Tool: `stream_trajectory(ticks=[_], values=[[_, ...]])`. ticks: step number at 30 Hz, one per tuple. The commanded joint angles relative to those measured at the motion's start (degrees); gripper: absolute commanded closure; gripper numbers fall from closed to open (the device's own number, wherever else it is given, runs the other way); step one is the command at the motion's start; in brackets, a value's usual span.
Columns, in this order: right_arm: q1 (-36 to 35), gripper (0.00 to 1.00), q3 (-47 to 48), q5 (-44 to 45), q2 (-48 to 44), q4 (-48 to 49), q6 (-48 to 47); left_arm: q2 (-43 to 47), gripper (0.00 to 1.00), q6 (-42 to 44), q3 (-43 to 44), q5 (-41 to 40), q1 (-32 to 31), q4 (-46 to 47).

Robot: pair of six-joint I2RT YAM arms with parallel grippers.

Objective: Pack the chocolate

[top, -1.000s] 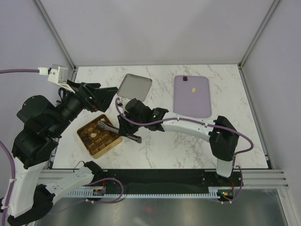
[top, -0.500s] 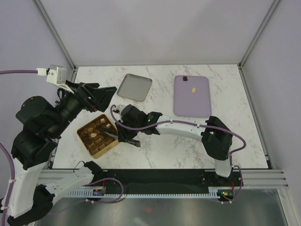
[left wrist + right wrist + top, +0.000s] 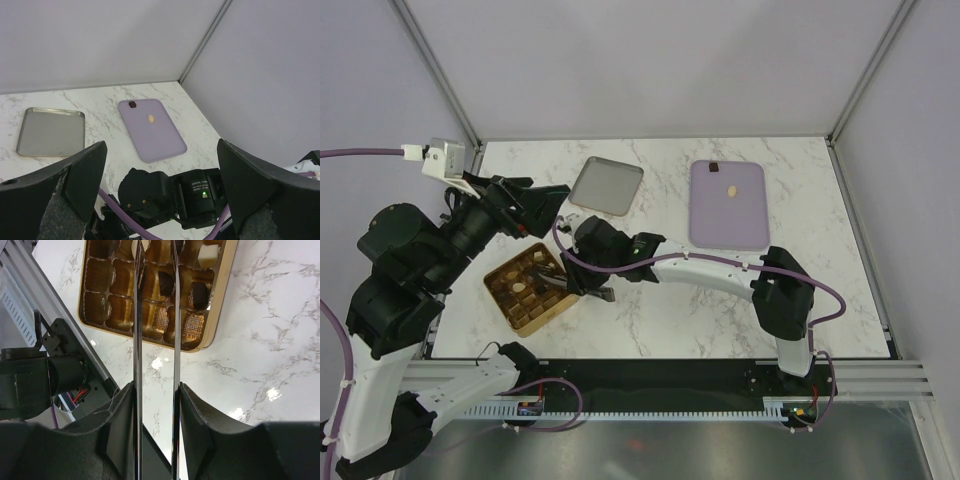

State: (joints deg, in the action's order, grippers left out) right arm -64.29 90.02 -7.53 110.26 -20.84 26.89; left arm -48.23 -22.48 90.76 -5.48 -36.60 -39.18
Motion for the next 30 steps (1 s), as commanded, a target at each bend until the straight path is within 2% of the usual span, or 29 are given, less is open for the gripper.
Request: stream_trajectory(ticks=[1,9,15,18,25,30], values=[[-0.1,0.54,3.2,3.5,-3.9,0.1,-1.7,-0.3,0.01,-0.1,-0.2,0.6,0.2,0.6],[4.8,0.55,-0.9,7.2,-11.5,-2.0,-2.7,0.0,0.01,0.2,-1.6,0.6,0.2,0.6],[16.4,0.55,-7.4,9.9,-17.2,-3.8,-4.0,-0.3,0.01,0.3,-5.0,0.6,0.2,0.6],[23.1,0.55,-8.4,14.0,-18.5,-5.9,-6.0,-0.6,0.0,0.1,-7.5,1.9,0.2,0.6],[37.5,0.55,-5.8,19.6,-15.6,-8.5,-9.2,-2.6,0.0,-0.9,-12.6,5.2,0.2,0.5],[43.5,0.53,-2.1,20.5,-10.3,-9.1,-11.6,-2.1,0.0,-1.2,-16.1,6.7,0.2,0.6]])
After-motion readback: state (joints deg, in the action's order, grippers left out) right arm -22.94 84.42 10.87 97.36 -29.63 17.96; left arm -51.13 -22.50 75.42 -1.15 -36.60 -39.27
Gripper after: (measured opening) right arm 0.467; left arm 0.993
